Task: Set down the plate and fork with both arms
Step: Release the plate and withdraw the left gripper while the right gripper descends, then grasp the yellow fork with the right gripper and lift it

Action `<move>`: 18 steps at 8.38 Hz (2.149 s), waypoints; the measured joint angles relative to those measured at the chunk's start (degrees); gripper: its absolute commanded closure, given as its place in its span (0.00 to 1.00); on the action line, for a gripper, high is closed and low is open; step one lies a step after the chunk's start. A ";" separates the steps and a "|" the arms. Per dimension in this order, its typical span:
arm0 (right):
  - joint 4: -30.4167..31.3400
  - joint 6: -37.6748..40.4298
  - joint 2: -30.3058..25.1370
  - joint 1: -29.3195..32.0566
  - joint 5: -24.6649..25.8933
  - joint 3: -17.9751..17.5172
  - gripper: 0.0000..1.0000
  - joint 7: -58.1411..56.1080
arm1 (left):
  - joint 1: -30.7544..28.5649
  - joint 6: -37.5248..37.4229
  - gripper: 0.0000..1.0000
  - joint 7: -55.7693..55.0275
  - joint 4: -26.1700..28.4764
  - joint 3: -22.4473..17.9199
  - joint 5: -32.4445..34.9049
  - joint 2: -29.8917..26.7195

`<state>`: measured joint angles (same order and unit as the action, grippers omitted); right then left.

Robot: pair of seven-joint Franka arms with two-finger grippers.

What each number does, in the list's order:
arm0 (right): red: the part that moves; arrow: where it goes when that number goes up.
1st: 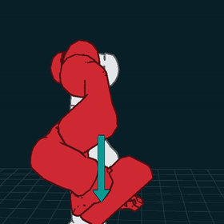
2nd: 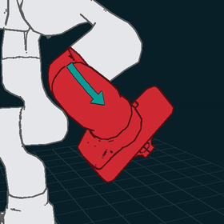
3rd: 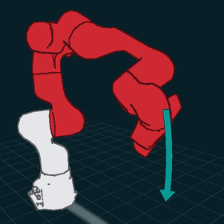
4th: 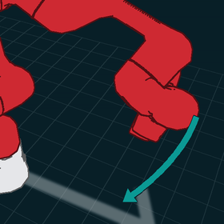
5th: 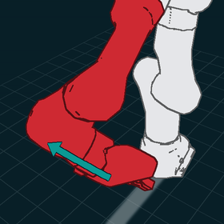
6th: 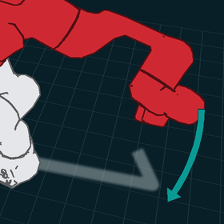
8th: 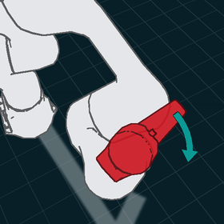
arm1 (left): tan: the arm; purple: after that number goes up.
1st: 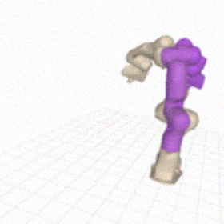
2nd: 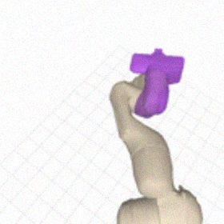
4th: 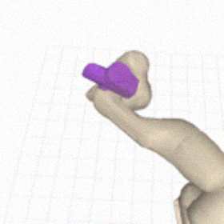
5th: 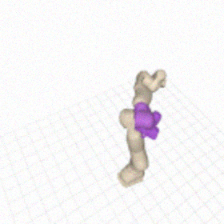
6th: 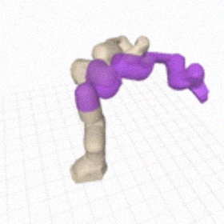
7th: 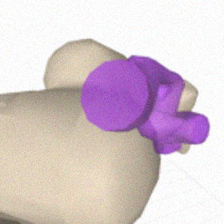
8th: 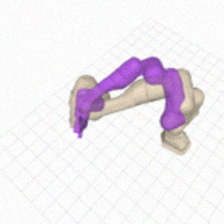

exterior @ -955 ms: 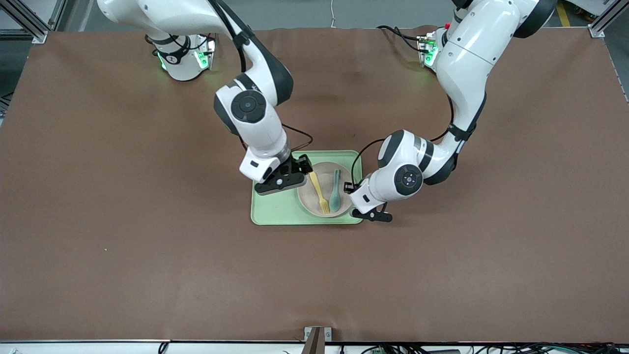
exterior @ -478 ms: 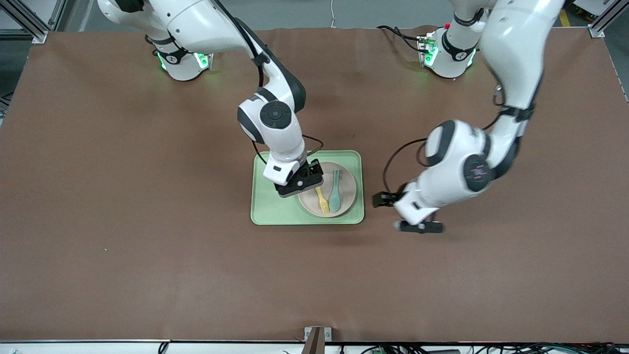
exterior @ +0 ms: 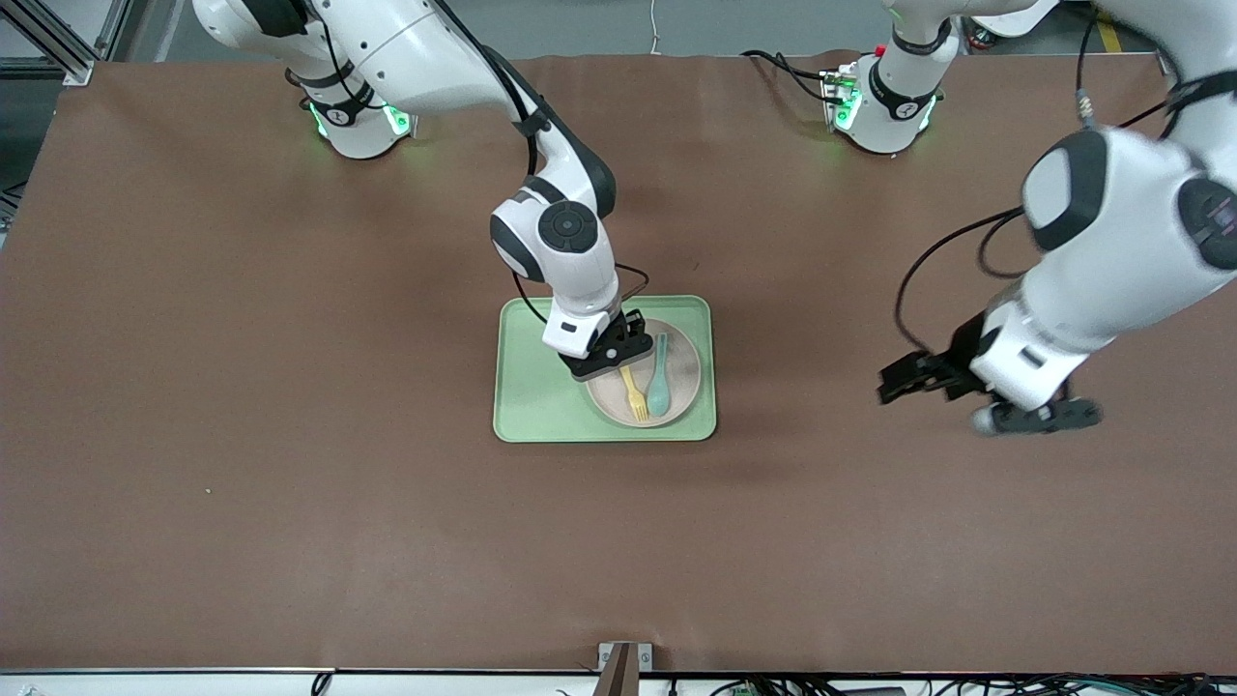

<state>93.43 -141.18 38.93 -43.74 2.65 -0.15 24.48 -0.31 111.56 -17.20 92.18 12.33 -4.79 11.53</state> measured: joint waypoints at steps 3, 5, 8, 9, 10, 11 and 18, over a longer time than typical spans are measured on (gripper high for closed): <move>-0.77 -2.89 2.51 -0.70 0.00 0.03 0.41 1.70 | 1.79 -5.47 0.01 -1.86 2.15 -4.55 5.41 -10.38; -1.25 -3.38 3.83 -0.87 0.00 0.06 0.45 1.90 | 6.33 -5.77 0.01 0.64 8.05 -10.00 6.28 -17.42; -1.32 -3.36 4.14 -1.12 0.00 0.07 0.64 3.08 | 8.30 -8.55 0.01 5.69 11.26 -12.80 6.56 -20.63; -1.33 -3.35 4.21 -1.27 0.00 0.06 0.64 3.83 | 8.17 -10.24 0.01 6.82 10.16 -13.78 6.19 -20.41; -1.34 -3.31 4.31 -1.49 0.00 0.06 0.64 4.18 | 7.85 -12.51 0.01 8.07 8.01 -14.66 5.82 -20.14; -1.34 -3.31 4.54 -1.60 0.00 0.06 0.64 4.25 | 7.68 -14.27 0.01 9.16 5.59 -14.93 5.62 -19.82; -1.36 -3.26 5.05 -2.07 0.00 0.17 0.93 5.14 | 7.88 -15.06 0.01 13.85 2.93 -14.92 5.52 -16.80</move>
<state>92.08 -144.44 43.99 -45.80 2.65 0.02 29.62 7.57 96.50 -3.35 95.11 -2.60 0.73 -5.27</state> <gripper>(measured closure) 0.780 0.004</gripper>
